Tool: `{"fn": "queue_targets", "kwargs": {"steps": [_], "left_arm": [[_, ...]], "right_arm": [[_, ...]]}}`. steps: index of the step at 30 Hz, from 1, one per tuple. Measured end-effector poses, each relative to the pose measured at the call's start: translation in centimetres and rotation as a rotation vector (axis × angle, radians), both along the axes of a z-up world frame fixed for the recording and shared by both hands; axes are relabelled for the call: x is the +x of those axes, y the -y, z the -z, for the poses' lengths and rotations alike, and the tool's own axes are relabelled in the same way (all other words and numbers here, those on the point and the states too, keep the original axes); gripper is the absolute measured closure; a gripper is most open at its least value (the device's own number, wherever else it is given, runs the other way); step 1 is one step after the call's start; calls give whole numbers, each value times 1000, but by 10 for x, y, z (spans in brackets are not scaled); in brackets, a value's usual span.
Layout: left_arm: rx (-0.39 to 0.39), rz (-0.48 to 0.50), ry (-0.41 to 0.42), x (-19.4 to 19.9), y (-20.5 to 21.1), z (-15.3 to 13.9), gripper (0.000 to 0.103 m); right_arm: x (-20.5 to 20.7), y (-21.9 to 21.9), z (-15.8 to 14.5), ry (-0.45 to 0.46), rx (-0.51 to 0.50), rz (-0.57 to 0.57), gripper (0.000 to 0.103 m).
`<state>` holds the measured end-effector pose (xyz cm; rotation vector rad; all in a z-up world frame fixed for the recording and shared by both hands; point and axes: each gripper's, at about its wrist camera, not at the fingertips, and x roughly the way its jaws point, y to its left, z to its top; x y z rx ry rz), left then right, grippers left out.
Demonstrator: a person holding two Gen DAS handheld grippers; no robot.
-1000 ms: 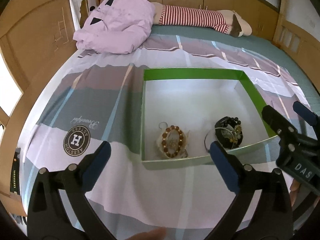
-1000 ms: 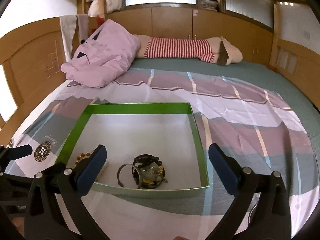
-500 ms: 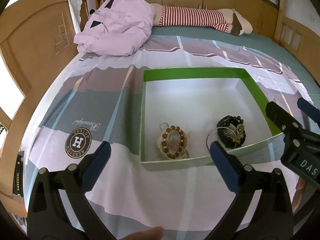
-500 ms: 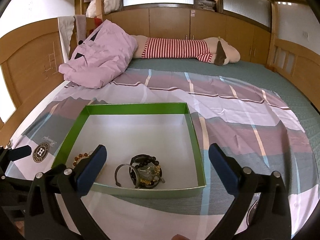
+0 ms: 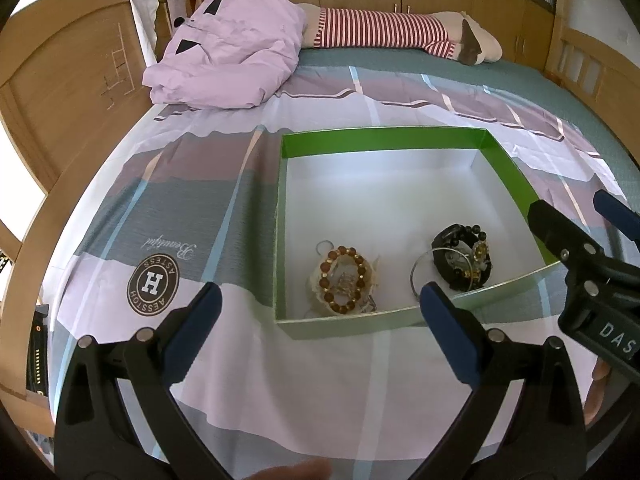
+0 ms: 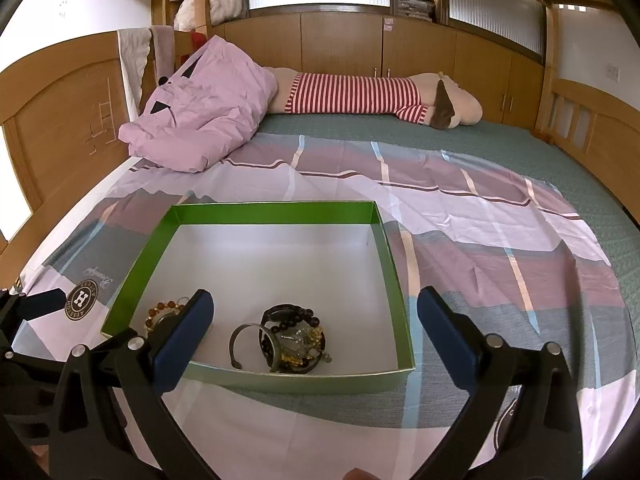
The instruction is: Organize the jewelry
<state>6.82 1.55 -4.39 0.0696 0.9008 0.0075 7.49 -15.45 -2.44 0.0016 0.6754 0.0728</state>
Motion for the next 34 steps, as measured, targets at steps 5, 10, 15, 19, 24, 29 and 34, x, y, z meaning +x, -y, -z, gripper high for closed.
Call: {"fn": "queue_targets", "kwargs": {"steps": [5, 10, 15, 19, 24, 29, 34], "left_arm": [[6, 10, -4, 0, 3, 2, 3], [4, 10, -8, 0, 4, 3, 3], [7, 14, -6, 0, 5, 3, 3], [21, 24, 1, 0, 8, 4, 3], [23, 29, 5, -2, 10, 3, 3], [13, 22, 1, -1, 9, 3, 3], [9, 18, -3, -1, 9, 4, 3]], "right_arm": [[0, 0, 1, -2, -5, -6, 1], [0, 0, 1, -4, -5, -7, 1], [-1, -1, 1, -2, -6, -7, 1], [-1, -1, 1, -3, -7, -6, 1], [-1, -1, 2, -2, -8, -6, 1], [-1, -1, 3, -6, -7, -5, 1], [-2, -2, 4, -7, -10, -9, 1]]}}
